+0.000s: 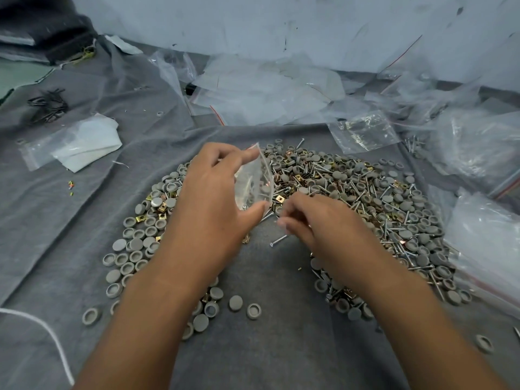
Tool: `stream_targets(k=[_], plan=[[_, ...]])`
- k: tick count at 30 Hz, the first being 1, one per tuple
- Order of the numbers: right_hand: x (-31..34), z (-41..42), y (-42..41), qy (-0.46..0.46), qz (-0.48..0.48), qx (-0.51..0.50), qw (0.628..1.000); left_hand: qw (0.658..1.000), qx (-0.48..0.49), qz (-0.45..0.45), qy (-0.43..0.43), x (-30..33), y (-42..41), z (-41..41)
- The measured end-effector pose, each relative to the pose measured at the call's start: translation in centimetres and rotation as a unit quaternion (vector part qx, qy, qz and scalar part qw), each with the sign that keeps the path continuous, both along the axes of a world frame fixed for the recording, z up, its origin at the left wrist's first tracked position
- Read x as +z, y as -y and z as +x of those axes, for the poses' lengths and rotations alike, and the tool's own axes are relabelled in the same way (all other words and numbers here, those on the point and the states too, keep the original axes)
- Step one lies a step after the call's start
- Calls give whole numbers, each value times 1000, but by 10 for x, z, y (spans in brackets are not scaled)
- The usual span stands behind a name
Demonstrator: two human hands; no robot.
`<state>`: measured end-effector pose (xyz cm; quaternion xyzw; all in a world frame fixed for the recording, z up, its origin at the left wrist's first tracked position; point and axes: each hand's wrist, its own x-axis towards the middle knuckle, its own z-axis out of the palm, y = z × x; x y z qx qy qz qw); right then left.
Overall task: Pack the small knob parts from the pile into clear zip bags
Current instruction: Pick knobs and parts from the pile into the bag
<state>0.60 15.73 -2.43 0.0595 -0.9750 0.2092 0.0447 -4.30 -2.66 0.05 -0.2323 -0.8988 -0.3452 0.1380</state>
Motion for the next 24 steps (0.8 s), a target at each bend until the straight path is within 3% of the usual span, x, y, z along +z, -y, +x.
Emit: stream_targets(k=[3, 15, 19, 22, 24], plan=[[-6, -1, 2, -33, 6, 38, 999, 1000, -2, 6, 0, 0, 1, 0], [-19, -6, 4, 16, 69, 66, 995, 1000, -7, -4, -7, -3, 0, 0], [-15, -7, 2, 44, -59, -6, 997, 1000, -6, 0, -5, -5, 0, 0], [4, -6, 3, -111, -247, -41, 962, 1000, -8, 0, -4, -6, 0, 0], [20, -4, 8, -198, -298, -17, 934, 1000, -15, -7, 2, -6, -2, 1]])
